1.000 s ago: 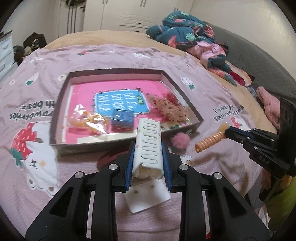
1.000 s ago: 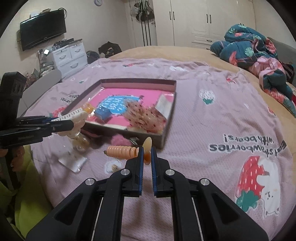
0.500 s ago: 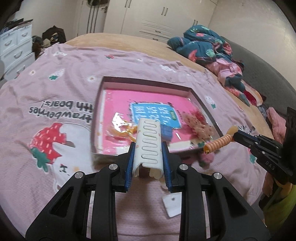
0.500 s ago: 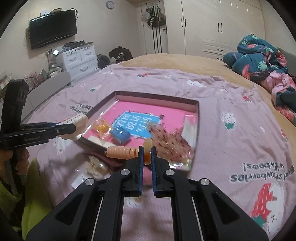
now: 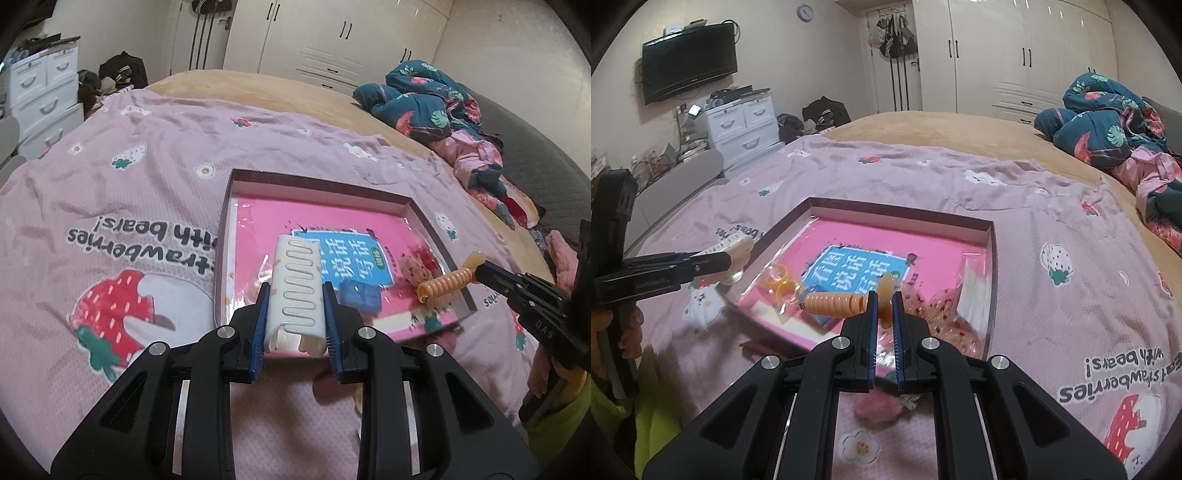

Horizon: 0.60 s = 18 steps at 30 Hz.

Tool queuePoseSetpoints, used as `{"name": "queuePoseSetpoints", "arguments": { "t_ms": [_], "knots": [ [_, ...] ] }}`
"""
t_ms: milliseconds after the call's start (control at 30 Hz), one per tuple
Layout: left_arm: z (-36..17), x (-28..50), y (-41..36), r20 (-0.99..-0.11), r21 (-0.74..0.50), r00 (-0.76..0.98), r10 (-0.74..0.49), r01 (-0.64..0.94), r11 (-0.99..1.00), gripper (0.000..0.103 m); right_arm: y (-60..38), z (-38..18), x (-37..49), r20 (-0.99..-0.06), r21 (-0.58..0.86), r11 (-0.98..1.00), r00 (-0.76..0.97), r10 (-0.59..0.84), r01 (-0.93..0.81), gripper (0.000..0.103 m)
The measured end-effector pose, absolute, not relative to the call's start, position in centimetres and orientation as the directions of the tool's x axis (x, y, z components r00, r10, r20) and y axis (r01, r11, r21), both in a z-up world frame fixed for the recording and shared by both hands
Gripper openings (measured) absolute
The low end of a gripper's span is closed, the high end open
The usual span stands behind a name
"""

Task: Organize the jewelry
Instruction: 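Carry the comb clip and orange coil into the tray box and open both grippers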

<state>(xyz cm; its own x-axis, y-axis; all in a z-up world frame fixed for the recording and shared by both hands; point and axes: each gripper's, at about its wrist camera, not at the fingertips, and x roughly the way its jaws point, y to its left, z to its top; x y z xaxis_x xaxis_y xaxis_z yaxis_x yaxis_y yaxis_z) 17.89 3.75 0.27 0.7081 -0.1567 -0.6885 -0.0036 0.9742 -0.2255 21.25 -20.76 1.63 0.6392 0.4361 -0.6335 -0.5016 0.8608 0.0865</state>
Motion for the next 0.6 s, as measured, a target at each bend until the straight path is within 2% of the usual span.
{"name": "queuePoseSetpoints", "arguments": {
  "t_ms": [600],
  "knots": [
    [-1.9, 22.7, 2.2, -0.714, -0.188, 0.685, -0.147, 0.014, 0.982, 0.019, -21.6, -0.6, 25.8, -0.657, 0.086, 0.916, 0.669, 0.348, -0.392, 0.007]
  ]
}}
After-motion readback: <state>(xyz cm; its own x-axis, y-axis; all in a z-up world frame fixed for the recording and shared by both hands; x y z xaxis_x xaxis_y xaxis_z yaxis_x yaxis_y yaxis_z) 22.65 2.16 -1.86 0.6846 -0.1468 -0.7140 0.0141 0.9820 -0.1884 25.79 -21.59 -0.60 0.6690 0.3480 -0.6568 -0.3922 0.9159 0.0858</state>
